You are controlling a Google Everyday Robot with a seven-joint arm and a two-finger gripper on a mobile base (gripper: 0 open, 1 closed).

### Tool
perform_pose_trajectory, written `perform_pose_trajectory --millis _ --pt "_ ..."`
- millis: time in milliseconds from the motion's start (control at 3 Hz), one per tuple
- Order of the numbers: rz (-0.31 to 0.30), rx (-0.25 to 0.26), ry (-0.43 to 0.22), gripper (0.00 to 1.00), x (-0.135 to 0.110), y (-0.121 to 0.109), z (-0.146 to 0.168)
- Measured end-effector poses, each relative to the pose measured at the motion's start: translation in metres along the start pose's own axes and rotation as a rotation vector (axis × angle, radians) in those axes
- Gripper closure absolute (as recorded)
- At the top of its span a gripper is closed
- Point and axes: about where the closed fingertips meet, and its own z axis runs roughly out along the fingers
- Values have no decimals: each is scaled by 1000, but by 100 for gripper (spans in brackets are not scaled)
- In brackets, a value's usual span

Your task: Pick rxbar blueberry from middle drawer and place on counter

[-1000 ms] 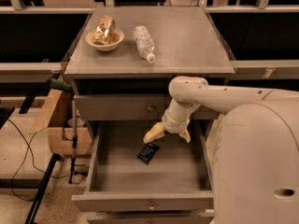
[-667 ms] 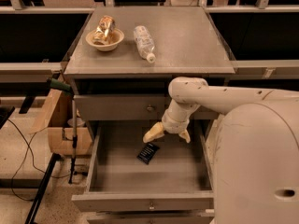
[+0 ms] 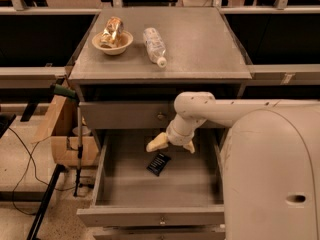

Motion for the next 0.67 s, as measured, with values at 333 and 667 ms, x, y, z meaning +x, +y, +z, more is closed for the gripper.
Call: perform_pose_trajectory --millis 333,667 --pt "-10 -4 -32 0 -18 13 34" --pt "-6 1 -63 0 -27 21 71"
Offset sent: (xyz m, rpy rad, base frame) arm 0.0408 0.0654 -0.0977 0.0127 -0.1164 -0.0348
